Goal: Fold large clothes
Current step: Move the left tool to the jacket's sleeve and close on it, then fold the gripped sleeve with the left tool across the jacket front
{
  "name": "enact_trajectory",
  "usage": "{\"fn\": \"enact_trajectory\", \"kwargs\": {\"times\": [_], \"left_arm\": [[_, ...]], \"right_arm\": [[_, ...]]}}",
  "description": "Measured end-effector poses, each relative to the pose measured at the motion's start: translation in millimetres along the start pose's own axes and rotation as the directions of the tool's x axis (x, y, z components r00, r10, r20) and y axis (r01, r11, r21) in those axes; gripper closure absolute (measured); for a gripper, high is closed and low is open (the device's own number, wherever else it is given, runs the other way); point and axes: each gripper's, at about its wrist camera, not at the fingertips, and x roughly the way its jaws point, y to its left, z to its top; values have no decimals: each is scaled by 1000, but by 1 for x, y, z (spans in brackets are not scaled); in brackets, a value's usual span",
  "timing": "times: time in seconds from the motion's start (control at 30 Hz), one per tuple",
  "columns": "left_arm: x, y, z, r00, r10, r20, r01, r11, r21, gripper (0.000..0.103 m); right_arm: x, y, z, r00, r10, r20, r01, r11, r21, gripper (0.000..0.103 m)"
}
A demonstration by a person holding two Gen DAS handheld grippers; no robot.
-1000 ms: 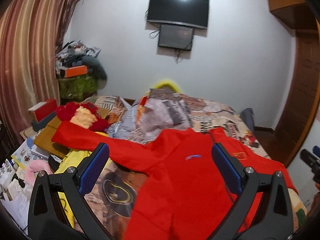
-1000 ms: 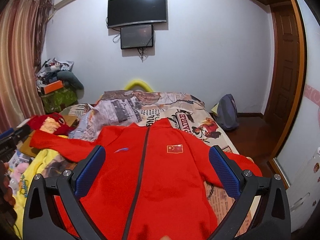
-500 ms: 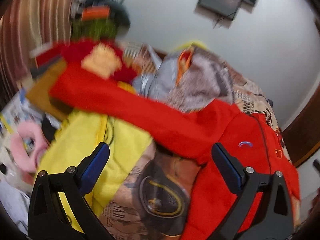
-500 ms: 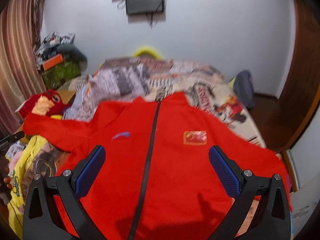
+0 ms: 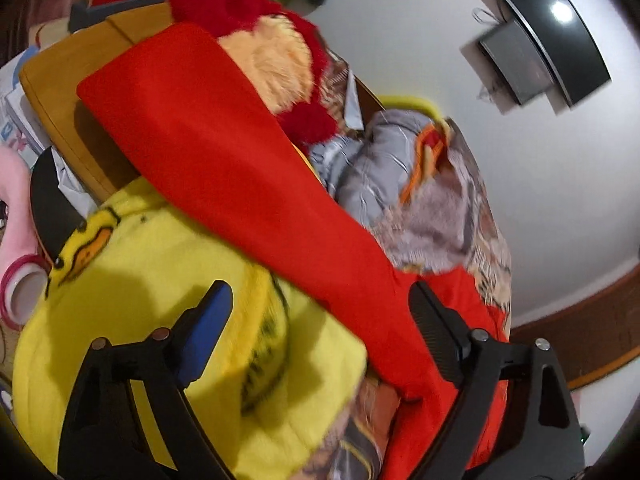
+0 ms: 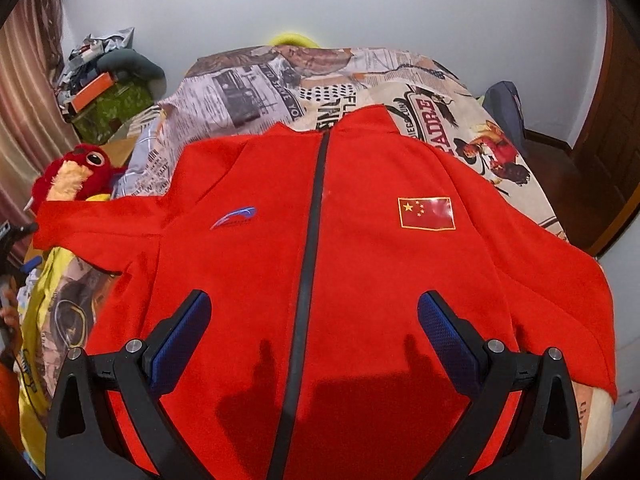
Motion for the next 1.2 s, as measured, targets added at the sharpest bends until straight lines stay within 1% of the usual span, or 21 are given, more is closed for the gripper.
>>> {"fn": "enact_trajectory", "kwargs": {"times": [0.03,0.13,0.2,0.27,0.3,0.33,0.37,0.4,0.43,0.47,0.5,0.53,0.6,0.67,0.73,0.8,0.87,0.93,1.03,1.07,1.2], "left_arm": [[4,4,5,1000,8,1,-8,1000,-14,14],[17,17,18,999,53,0,-53,997,-52,23],[25,23,25,996,91,-1,-91,993,-71,35],[31,26,32,993,122,7,-121,990,-72,40],[33,27,35,989,147,16,-146,987,-66,48],[35,27,38,983,179,28,-177,982,-58,54],[37,28,41,978,204,34,-202,978,-56,65],[39,30,42,976,217,34,-215,975,-57,76],[41,29,43,975,219,32,-217,974,-59,82],[42,30,45,976,217,35,-215,975,-58,92],[40,27,46,975,219,43,-217,975,-52,96],[36,22,46,973,223,59,-222,975,-34,97],[28,6,48,964,250,89,-253,967,29,100],[17,-20,49,956,265,125,-279,954,108,101],[3,-50,48,955,248,162,-276,944,183,101],[-11,-83,46,959,211,191,-254,937,241,101],[-24,-119,42,967,150,207,-208,933,295,101],[-35,-157,32,971,91,219,-167,919,357,101],[-46,-212,11,976,9,216,-108,885,452,101],[-47,-232,1,979,-22,205,-82,871,484,101],[-45,-292,-32,983,-106,152,2,826,564,101]], "right_arm": [[4,-1,2,1000,-3,-2,3,1000,0,1],[8,-3,3,1000,-8,-14,8,1000,10,1],[10,-5,3,1000,-9,-21,9,1000,16,1],[11,-5,4,1000,-13,-23,14,1000,20,0],[12,-6,3,1000,-14,-24,15,1000,23,1],[11,-6,3,1000,-15,-24,15,1000,25,1],[11,-7,3,1000,-15,-23,16,999,28,1],[11,-7,3,1000,-16,-22,17,999,30,1],[10,-7,2,1000,-18,-20,18,999,32,1],[9,-8,2,1000,-20,-16,20,999,34,1],[8,-9,2,1000,-21,-12,22,999,37,1],[7,-10,2,1000,-22,-10,22,999,38,0],[6,-12,2,1000,-22,-6,22,999,43,0],[3,-13,2,1000,-17,-4,17,999,50,1],[0,-15,2,1000,-7,4,7,998,55,0],[-5,-15,3,1000,-4,16,3,998,56,0],[-10,-16,4,1000,-7,31,6,999,52,1],[-15,-15,4,998,-21,52,18,999,43,0],[-24,-14,5,996,-32,79,31,999,18,0],[-26,-15,5,996,-32,89,31,999,9,1],[-35,-19,5,992,-37,118,39,999,-14,0]]}}
